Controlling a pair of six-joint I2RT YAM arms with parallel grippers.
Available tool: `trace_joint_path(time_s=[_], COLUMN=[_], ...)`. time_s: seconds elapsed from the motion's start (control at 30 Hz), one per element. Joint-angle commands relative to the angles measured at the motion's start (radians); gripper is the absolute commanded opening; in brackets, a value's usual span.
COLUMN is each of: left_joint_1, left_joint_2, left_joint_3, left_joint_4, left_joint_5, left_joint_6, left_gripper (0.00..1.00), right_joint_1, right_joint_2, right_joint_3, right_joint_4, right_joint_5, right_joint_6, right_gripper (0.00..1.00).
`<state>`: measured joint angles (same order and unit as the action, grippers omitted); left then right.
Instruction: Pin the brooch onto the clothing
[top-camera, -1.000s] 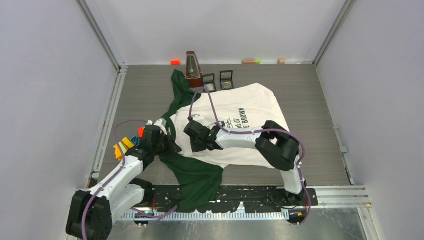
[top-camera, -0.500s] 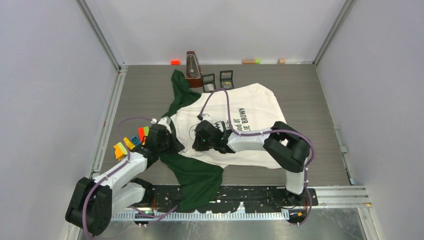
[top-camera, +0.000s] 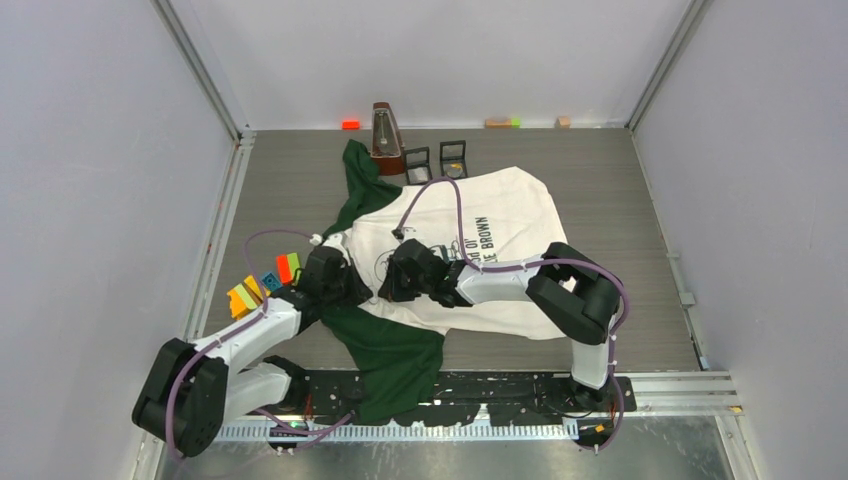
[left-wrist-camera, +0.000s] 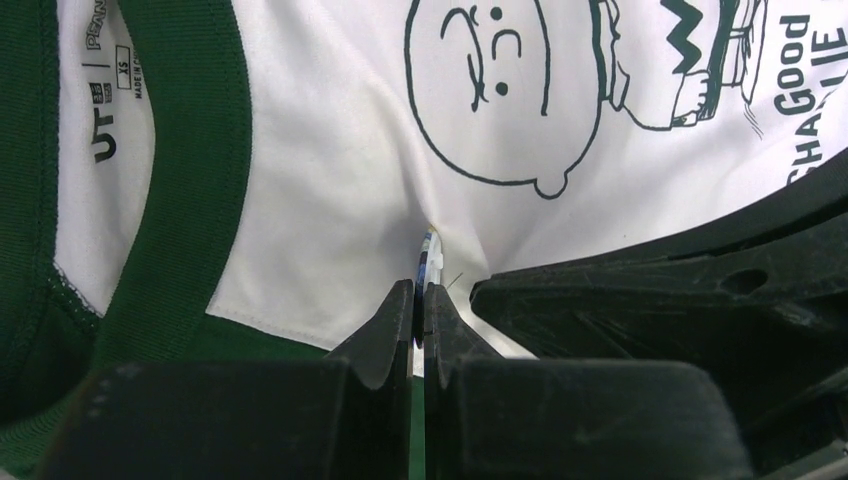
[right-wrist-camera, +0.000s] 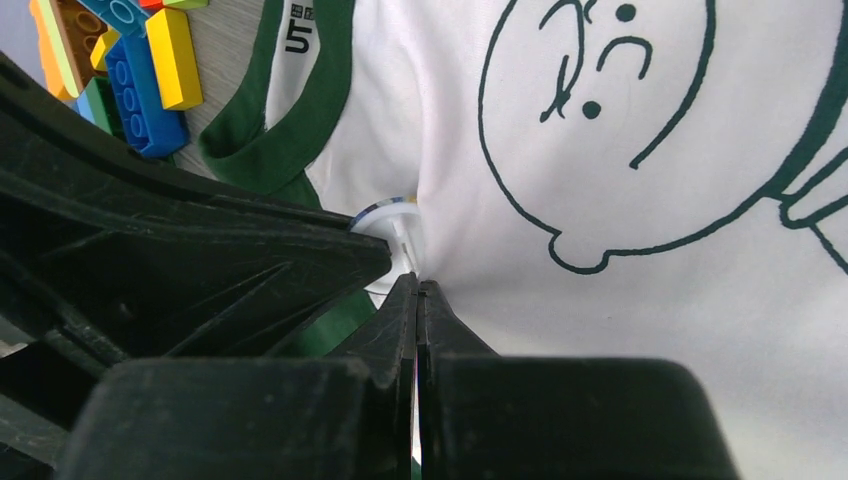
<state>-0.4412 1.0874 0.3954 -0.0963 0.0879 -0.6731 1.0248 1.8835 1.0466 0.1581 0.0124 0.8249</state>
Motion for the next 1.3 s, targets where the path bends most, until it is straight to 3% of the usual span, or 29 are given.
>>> trace_joint_path(time_s=[0.0,0.53,1.27], left_joint_1=[-0.011,-0.048,-0.062], left_joint_2=[0.025,-0.023,0.033], left_joint_3=[0.037,0.081,0.091], left_joint_4=[-0.014,-0.135,-0.096], left_joint_5=[-0.056,-0.126,-0.118], left_joint_6=[0.017,0.033,0.016], left_gripper=[0.00,0.00,0.00], right_joint_1=[0.003,0.002,0.004], right_joint_2=[-0.051,-0.086,-0.012], right_joint_3=[0.007,-0.020,0.034], right_joint_4=[0.090,0.094,0.053], right_joint_5=[-0.044,0.031,-0.122], right_joint_6=[-0.006,-0.012,-0.046], right_gripper=[0.01,0.01,0.01])
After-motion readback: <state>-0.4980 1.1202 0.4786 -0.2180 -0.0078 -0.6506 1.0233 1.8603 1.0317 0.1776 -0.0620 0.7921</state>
